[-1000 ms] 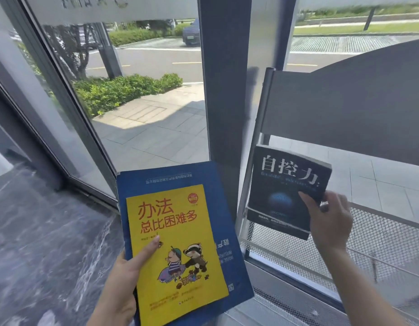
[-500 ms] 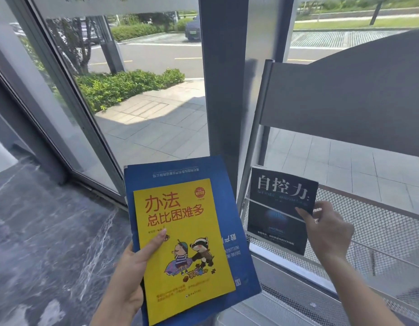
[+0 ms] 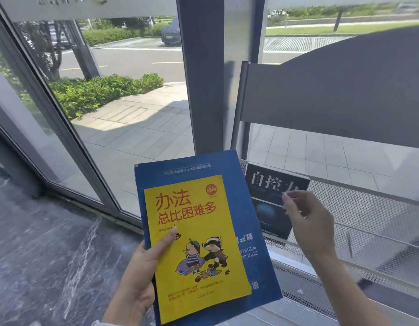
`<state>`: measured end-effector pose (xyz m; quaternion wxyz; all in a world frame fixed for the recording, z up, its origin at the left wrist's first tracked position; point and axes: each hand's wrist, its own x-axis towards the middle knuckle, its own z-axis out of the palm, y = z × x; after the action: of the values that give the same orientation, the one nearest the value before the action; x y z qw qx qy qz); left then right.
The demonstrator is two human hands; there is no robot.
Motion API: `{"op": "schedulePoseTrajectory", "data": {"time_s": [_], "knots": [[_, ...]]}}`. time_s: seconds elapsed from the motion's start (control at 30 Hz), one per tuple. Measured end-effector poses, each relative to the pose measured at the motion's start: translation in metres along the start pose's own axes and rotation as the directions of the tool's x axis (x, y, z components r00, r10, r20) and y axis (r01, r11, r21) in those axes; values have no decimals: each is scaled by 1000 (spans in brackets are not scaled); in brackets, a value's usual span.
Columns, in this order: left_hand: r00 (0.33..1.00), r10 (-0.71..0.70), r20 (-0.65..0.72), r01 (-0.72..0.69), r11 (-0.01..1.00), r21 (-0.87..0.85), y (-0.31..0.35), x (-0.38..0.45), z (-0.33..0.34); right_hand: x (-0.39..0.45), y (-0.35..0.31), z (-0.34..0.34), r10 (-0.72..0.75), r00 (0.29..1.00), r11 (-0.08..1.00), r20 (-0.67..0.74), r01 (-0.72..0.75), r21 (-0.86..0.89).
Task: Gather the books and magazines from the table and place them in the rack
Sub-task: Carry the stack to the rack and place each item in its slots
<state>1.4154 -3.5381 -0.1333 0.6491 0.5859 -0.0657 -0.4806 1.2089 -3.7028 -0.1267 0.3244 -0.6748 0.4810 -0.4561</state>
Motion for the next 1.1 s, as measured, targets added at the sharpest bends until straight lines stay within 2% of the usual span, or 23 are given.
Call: {"op": "schedulePoseTrajectory", "data": {"time_s": [0.07, 0.13, 0.27, 0.4, 0.5, 0.63, 0.73, 0.8, 0.9, 1.0, 1.1], "knots": [[998, -35, 50, 35, 999, 4, -2, 0, 6, -22, -19, 8, 25, 984, 994, 176, -43, 98], [994, -56, 93, 57, 998, -1, -4, 1, 12, -37, -26, 12, 49, 972, 996, 231, -66, 67], [972, -111, 206, 109, 994, 21, -14, 0, 24, -55, -32, 9, 212, 947, 977, 243, -199, -74], [947, -164, 277, 149, 986, 74, -29, -4, 36, -61, -30, 1, 352, 911, 904, 213, -272, -329], [932, -194, 306, 169, 980, 106, -37, -9, 46, -62, -25, -10, 362, 923, 888, 127, -300, -350], [923, -213, 321, 188, 976, 107, -48, -14, 63, -65, -12, -31, 287, 953, 900, 94, -235, -369], [927, -198, 319, 175, 979, 101, -58, -21, 82, -63, 1, -48, 216, 971, 944, 100, -182, -274], [935, -174, 310, 154, 984, 90, -67, -30, 95, -59, 6, -65, 194, 972, 980, 132, -184, -79], [950, -155, 270, 160, 987, 3, -90, -44, 113, -49, 18, -101, 251, 953, 931, 167, -285, 229], [965, -122, 233, 145, 986, -86, -110, -61, 129, -34, 34, -135, 286, 938, 884, 197, -338, 322], [992, -48, 114, 63, 990, -124, -124, -75, 140, -14, 45, -162, 238, 951, 902, 198, -292, 319]]}}
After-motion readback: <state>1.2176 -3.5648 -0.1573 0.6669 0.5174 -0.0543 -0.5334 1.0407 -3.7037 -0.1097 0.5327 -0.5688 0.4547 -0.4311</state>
